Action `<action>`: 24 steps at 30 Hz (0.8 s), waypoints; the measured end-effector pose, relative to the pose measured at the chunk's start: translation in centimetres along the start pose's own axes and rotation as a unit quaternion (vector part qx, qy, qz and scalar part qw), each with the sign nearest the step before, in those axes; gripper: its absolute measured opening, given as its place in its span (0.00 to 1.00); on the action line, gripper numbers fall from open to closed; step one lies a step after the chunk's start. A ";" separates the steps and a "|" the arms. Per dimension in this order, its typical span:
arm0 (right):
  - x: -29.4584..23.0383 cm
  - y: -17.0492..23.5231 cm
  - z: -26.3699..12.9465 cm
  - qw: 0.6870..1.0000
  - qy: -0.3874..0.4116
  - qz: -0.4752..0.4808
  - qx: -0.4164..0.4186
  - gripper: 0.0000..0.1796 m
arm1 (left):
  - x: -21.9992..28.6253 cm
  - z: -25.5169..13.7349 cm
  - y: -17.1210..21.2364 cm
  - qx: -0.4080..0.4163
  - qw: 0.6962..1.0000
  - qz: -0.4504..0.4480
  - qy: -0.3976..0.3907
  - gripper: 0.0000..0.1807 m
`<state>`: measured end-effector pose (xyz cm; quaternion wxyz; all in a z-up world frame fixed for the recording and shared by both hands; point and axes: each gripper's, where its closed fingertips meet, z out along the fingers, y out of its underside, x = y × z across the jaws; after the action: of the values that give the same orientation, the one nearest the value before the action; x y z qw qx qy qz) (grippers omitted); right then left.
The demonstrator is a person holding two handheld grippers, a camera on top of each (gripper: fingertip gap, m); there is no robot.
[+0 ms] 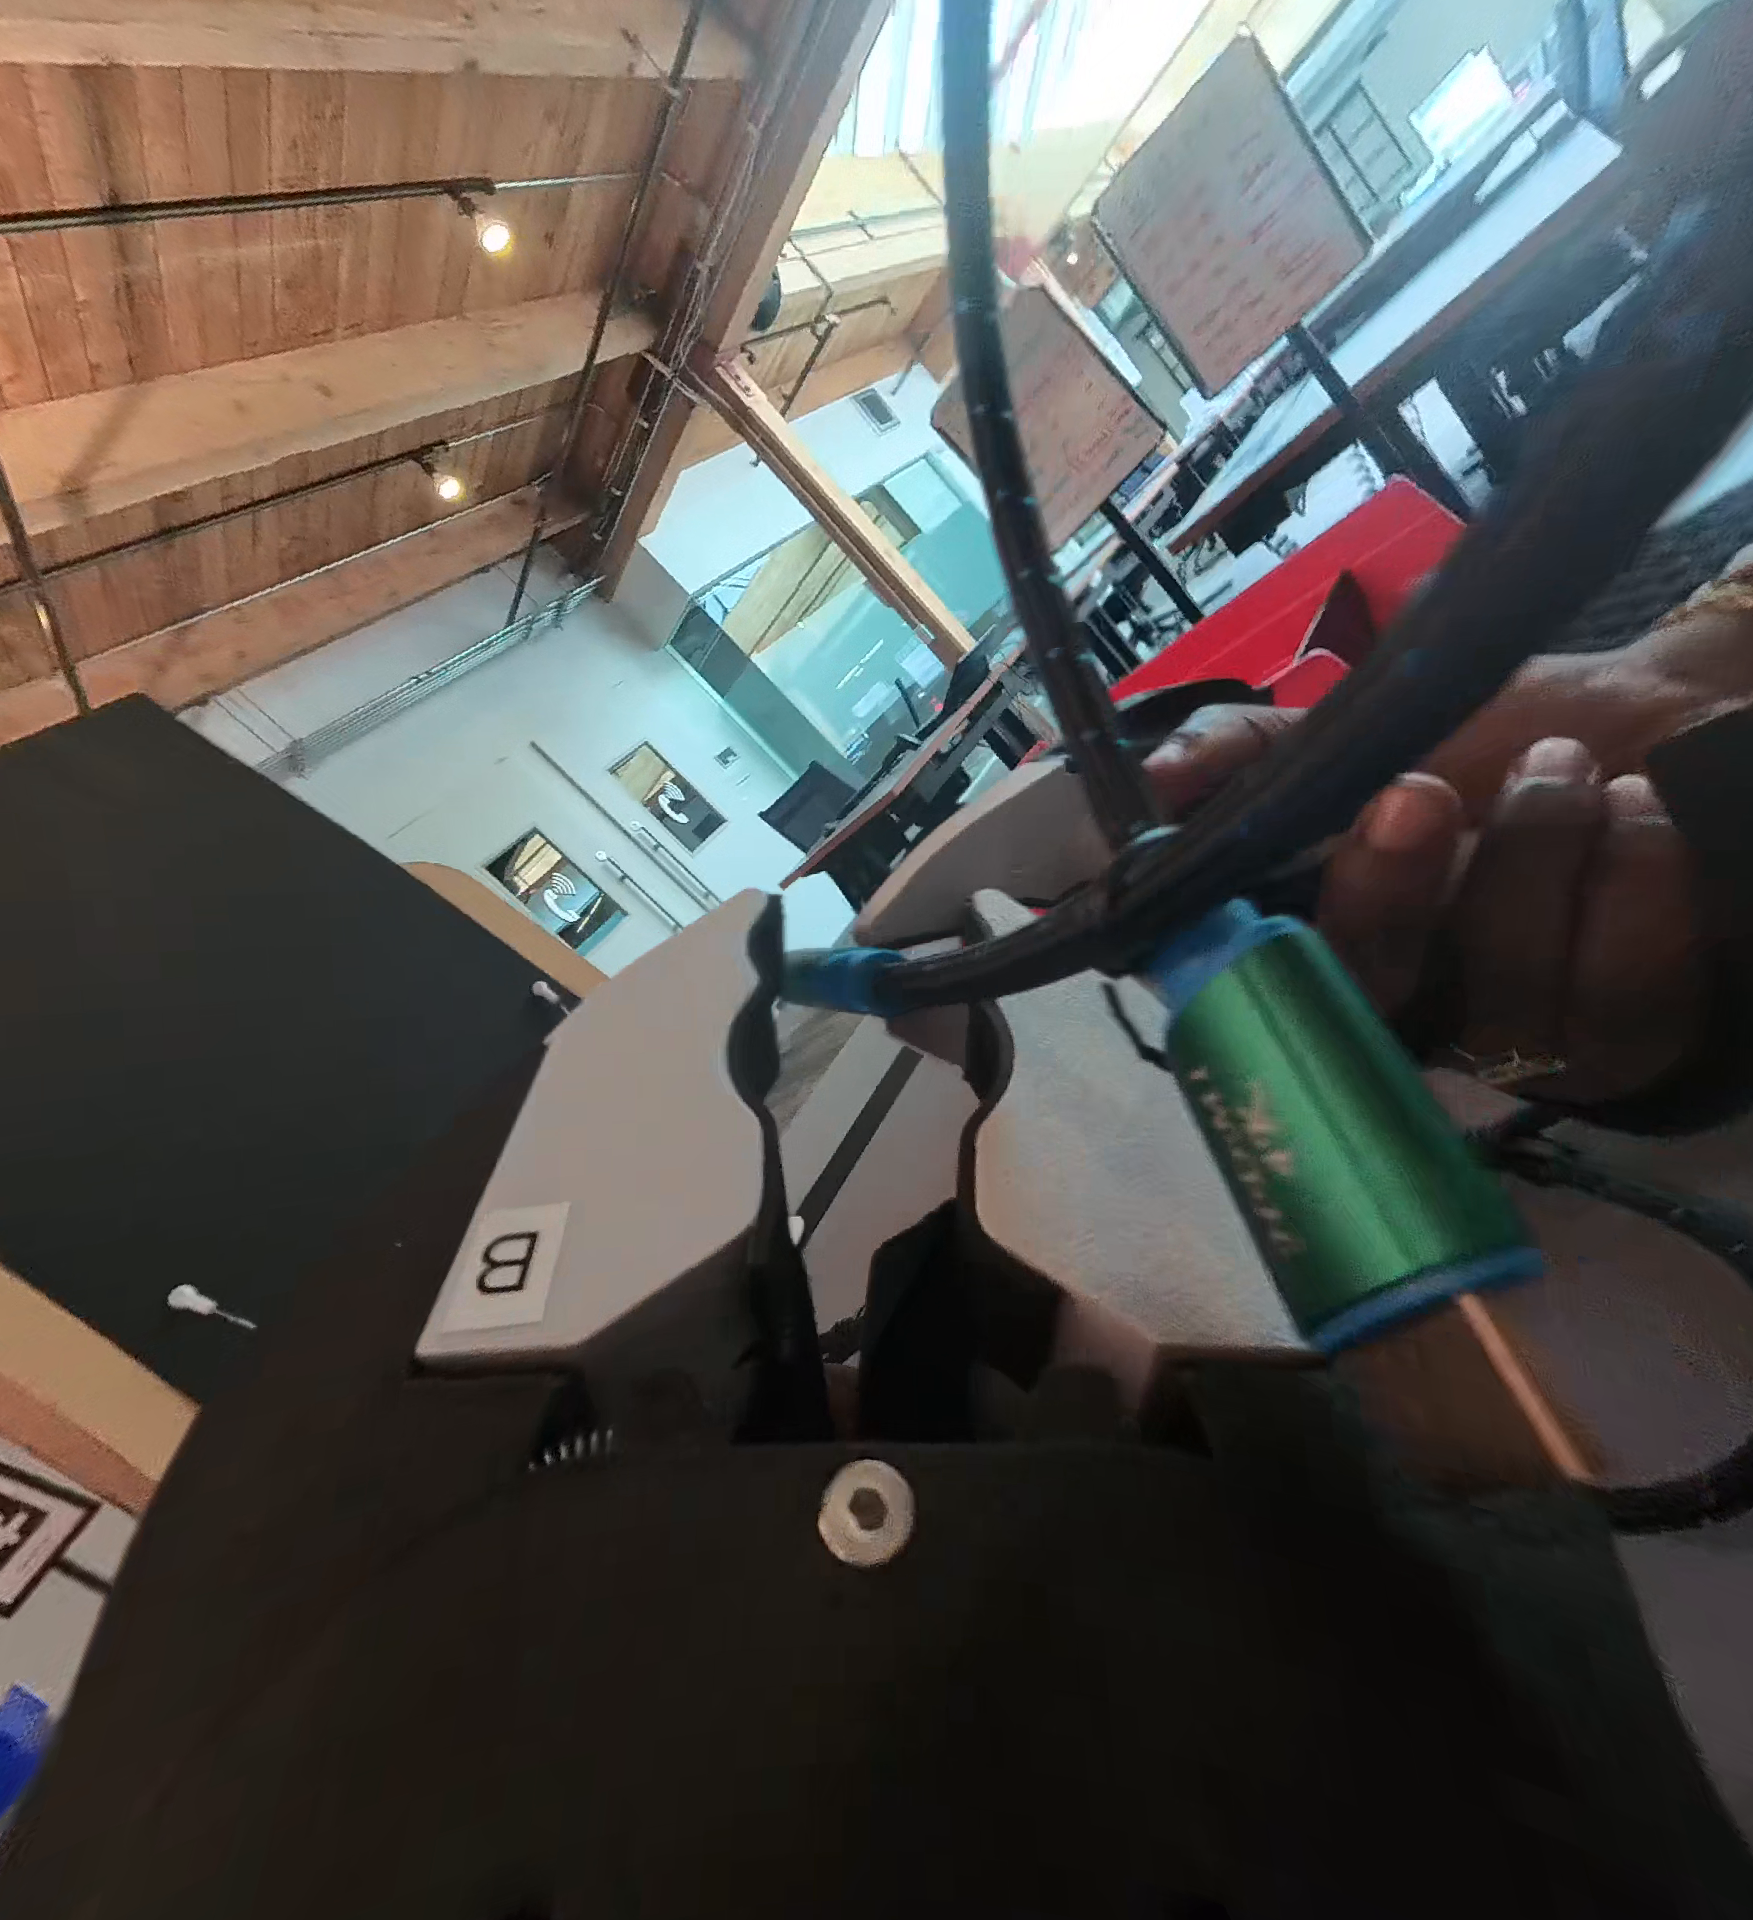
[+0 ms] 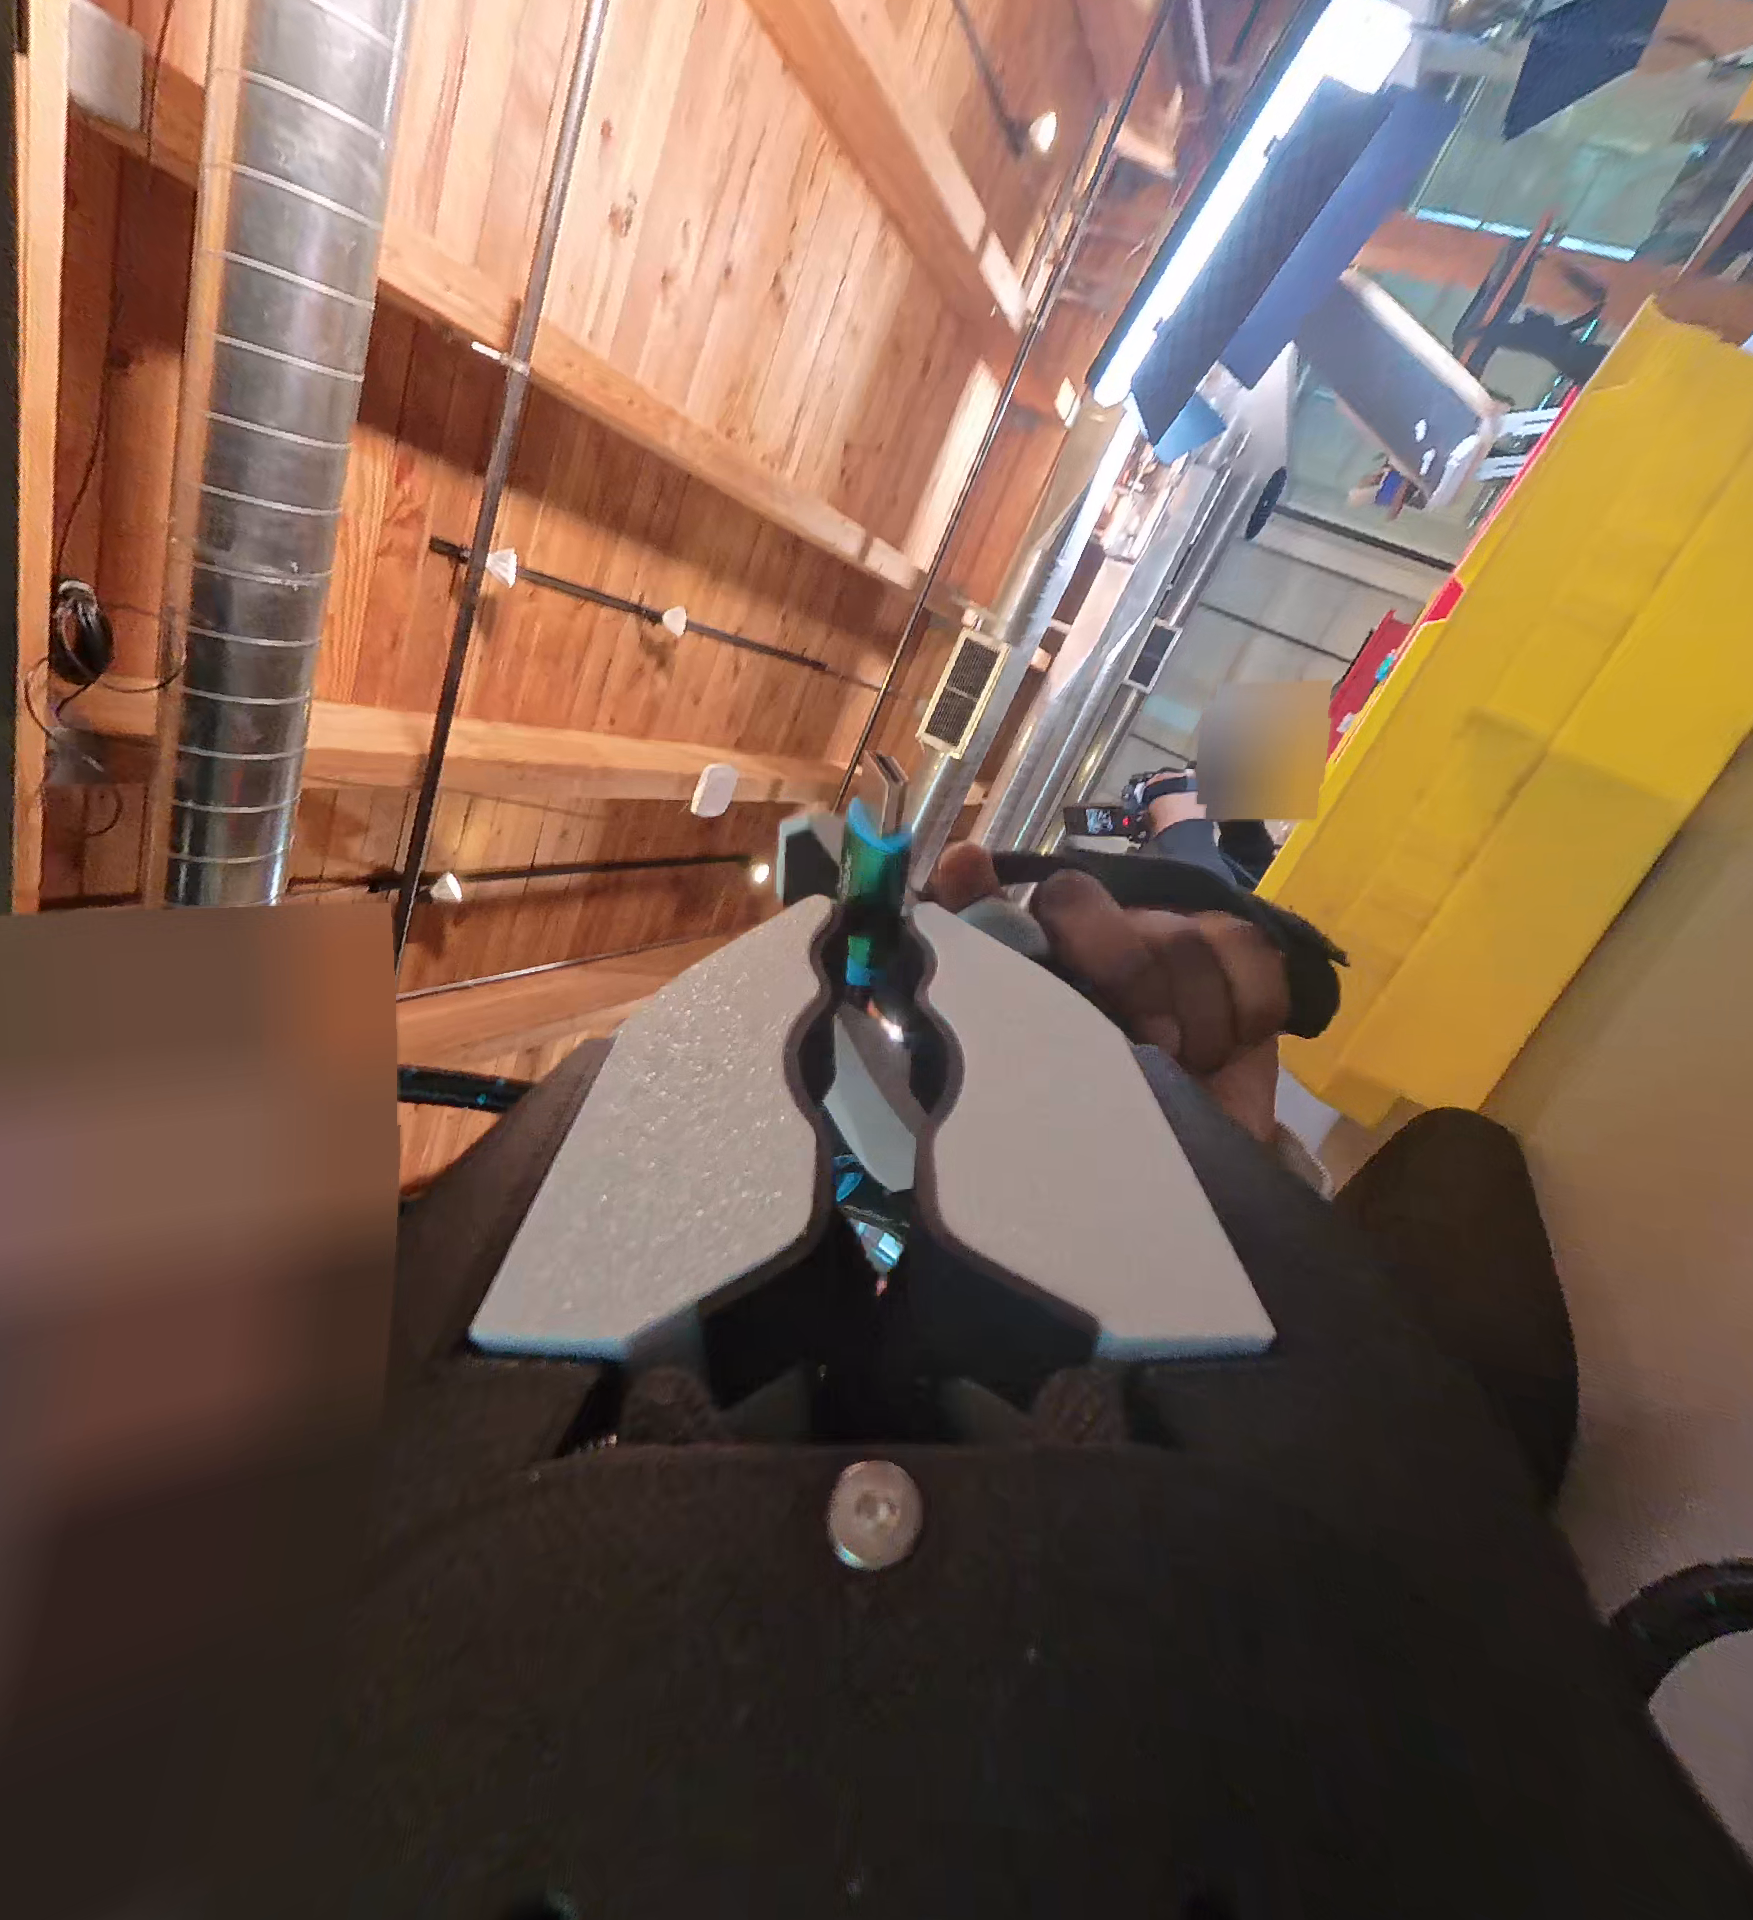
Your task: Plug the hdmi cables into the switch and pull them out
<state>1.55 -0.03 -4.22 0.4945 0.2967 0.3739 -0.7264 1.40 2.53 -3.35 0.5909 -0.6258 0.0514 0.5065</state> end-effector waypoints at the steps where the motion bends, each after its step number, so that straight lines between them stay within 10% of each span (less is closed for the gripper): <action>1: 0.1 -0.2 -0.1 1.000 0.004 0.002 0.007 0.05 | 0.1 0.1 0.1 -0.003 1.000 0.004 0.000 0.16; 15: -1.7 0.8 0.2 0.998 -0.025 -0.040 -0.037 0.16 | -1.1 -1.9 -3.1 0.133 0.956 -0.245 0.093 0.02; 24: -1.2 1.6 0.2 0.995 -0.003 -0.054 -0.087 0.05 | -0.2 -2.2 -2.9 0.123 0.948 -0.261 0.138 0.03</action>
<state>3.45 0.04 -3.60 0.4792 0.2298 0.4501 -0.7176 4.49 1.55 -1.73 0.7618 -0.6036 0.0292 0.2335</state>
